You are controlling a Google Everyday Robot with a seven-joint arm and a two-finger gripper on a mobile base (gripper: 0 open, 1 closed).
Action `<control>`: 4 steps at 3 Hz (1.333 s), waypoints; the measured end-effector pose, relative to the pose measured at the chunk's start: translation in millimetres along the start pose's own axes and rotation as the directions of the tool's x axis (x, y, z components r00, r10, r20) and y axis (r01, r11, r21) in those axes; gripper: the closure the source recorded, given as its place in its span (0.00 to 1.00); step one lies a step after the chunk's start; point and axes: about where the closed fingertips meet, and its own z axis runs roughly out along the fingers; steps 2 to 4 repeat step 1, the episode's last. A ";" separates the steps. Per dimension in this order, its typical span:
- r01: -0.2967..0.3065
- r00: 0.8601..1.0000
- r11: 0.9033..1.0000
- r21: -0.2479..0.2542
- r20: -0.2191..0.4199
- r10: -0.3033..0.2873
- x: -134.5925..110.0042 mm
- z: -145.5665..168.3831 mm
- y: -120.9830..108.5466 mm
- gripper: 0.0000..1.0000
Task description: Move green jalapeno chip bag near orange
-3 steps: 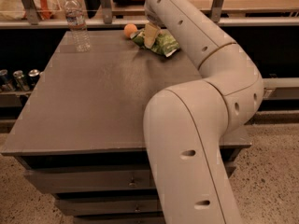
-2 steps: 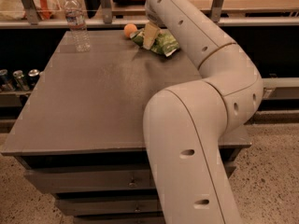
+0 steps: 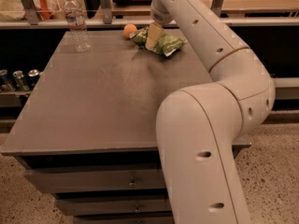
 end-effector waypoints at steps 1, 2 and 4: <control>0.046 0.996 0.997 -0.069 0.077 -0.041 2.6 -4.6 7.6 0.00; 0.046 0.996 0.997 -0.069 0.077 -0.041 2.6 -4.6 7.6 0.00; 0.046 0.996 0.997 -0.069 0.077 -0.041 2.6 -4.6 7.6 0.00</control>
Offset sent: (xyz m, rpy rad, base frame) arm 0.0000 0.0000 0.0000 0.0000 0.0000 0.0000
